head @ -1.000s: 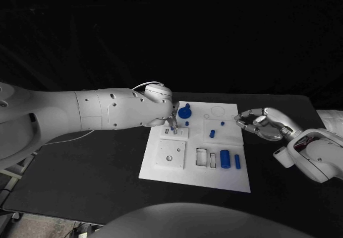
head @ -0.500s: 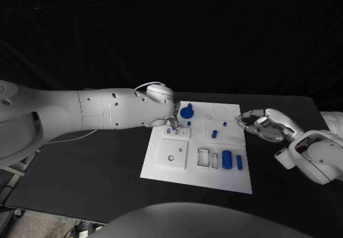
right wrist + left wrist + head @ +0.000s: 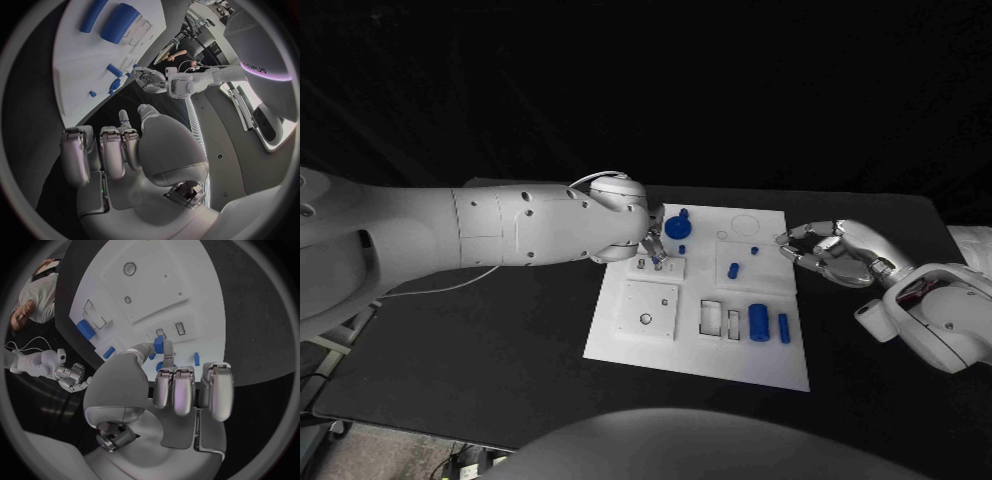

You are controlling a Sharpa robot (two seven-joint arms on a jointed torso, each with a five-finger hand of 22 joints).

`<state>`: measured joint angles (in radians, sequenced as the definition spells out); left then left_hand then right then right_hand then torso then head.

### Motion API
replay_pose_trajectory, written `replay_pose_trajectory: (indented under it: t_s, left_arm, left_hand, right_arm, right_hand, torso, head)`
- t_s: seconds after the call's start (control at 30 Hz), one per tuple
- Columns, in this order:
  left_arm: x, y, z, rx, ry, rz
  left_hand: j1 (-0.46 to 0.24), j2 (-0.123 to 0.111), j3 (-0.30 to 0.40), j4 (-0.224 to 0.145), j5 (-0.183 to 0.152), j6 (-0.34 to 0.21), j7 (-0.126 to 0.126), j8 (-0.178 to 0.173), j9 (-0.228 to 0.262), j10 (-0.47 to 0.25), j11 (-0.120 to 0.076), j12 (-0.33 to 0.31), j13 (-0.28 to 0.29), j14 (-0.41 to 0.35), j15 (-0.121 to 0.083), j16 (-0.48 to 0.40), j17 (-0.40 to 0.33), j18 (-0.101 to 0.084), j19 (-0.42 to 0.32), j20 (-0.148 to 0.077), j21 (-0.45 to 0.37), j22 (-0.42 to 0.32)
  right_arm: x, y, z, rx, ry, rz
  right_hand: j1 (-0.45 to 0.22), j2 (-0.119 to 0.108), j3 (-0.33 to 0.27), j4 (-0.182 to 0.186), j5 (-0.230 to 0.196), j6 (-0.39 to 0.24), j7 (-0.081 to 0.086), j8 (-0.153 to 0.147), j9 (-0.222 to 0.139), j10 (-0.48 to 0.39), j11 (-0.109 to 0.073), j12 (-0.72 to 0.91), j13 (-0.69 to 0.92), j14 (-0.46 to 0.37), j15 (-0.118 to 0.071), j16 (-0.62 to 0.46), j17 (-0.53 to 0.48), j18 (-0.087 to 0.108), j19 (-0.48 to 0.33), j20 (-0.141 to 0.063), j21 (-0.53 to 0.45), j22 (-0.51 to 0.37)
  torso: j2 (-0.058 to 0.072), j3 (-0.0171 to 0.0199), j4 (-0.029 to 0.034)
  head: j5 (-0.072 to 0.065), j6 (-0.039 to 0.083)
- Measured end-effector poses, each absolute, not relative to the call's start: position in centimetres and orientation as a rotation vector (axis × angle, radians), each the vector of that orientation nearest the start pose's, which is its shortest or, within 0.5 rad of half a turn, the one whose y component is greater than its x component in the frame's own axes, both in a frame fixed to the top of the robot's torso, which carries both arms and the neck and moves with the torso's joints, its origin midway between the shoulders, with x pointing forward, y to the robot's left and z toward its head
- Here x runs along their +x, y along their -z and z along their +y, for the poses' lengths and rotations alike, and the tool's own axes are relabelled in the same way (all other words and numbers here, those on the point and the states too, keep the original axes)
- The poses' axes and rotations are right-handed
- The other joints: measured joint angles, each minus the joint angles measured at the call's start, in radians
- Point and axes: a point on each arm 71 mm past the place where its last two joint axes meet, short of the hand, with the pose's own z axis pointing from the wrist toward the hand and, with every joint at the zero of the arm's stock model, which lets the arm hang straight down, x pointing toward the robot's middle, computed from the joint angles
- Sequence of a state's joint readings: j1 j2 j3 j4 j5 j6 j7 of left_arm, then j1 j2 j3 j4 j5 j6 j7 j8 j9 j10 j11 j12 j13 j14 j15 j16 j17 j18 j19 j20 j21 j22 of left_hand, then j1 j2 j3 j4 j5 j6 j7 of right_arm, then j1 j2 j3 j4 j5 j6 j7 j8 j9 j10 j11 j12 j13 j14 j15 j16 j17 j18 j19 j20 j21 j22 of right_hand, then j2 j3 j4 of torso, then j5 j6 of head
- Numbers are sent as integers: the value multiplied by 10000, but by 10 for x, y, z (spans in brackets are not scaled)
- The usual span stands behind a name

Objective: Assemble the parts on the task board

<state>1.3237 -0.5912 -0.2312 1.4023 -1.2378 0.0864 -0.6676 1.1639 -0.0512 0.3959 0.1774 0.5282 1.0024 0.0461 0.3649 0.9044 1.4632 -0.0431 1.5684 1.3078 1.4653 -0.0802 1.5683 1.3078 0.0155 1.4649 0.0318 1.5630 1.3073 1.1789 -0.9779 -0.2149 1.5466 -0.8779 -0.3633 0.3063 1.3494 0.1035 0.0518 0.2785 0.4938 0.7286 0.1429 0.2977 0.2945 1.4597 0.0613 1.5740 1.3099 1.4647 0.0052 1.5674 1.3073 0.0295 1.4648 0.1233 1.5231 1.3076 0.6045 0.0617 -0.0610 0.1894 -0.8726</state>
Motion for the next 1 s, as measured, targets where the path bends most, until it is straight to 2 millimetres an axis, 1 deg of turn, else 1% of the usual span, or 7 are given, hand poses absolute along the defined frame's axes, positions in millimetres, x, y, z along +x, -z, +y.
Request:
replay_pose_trajectory:
  t_s: [0.07, 0.2, 0.27, 0.5, 0.63, 0.9, 1.0]
  left_arm:
    - [494, 233, 145, 701, 1246, 22409]
    - [492, 236, 146, 527, 1318, 22355]
    - [491, 239, 147, 449, 1352, 22345]
    - [487, 246, 147, 256, 1459, 22300]
    - [487, 247, 147, 151, 1514, 22210]
    - [487, 248, 146, 15, 1582, 22073]
    - [486, 249, 146, -23, 1596, 22048]
  left_hand:
    - [0, 0, 1, -1, 0, 0, 0, 1, 0, 0, 0, 0, 0, 0, 0, 0, 0, 0, 0, 0, -35, 0]
    - [0, -1, 1, -1, -1, 0, 0, 28, 0, 0, 0, 0, 0, 0, 0, 0, -1, -1, 0, 0, -35, 0]
    - [-1, -2, 1, -1, -2, -1, 0, 28, 0, 0, 0, 0, 0, 0, 0, 0, -1, 0, 0, 0, -35, 0]
    - [-1, -2, 1, -1, -7, -1, -1, 29, 0, 0, 0, 0, 0, 0, 0, 0, -2, 0, 0, 0, -35, 0]
    - [1, -1, 1, -1, -8, 0, 0, 28, 0, 0, 0, 0, 0, 0, 0, 0, -2, 0, 0, 0, -35, 0]
    - [17, 15, 0, 0, -37, 36, 35, 21, 1, 0, 1, 0, 0, 0, 0, 0, -3, -1, 0, 0, -35, 0]
    - [30, 27, -1, 1, -38, 35, 35, 17, 1, 0, 1, 0, 0, 0, 0, 0, -3, 0, 0, 0, -35, 0]
  right_arm:
    - [442, 240, -255, 2434, -10581, 17421]
    - [442, 240, -256, 2440, -10570, 17424]
    - [442, 241, -256, 2441, -10569, 17429]
    - [443, 242, -255, 2440, -10583, 17442]
    - [442, 242, -255, 2444, -10581, 17445]
    - [443, 243, -254, 2443, -10585, 17452]
    - [443, 243, -254, 2441, -10589, 17453]
  right_hand:
    - [0, 0, 0, 0, 0, 0, 0, 0, 0, 0, 0, 0, -1, 0, 0, 0, 0, -1, 0, 0, 0, 0]
    - [0, 0, -1, 0, 40, -3, -3, 0, 0, 0, 0, 0, 0, 0, 0, 0, 0, 0, 0, 0, 0, -1]
    - [0, 0, -1, 1, 40, -37, -37, 0, 0, 0, 0, 0, -1, 0, 0, 0, 0, -1, 0, 0, 0, -1]
    - [-1, -1, -2, 1, 40, -36, -37, 0, -1, 0, 0, 1, 1, 0, 0, 0, 8, -1, 0, 0, 0, -1]
    - [-1, -1, 52, 2, 93, -36, -37, 0, -2, -1, 0, 2, 4, 0, 0, 0, 8, 0, 0, 0, 1, -2]
    - [-1, -1, 52, 2, 93, -36, -36, 0, -2, -1, 1, 5, 4, 0, 0, 0, 7, 0, 0, 1, 1, -2]
    - [40, -42, 52, 2, 93, -36, -37, 0, -2, -1, 1, 5, -7, 0, 0, 0, 6, -1, 0, 0, 4, -2]
  torso:
    - [-4, 1, 1]
    - [-12, 4, 5]
    - [-14, 9, 5]
    - [-12, 1, 3]
    - [0, -3, 2]
    - [6, 2, 1]
    - [6, 2, 1]
  head:
    - [-4, 0]
    - [41, 0]
    - [57, 0]
    - [79, 0]
    - [95, 0]
    - [142, 0]
    - [151, 0]
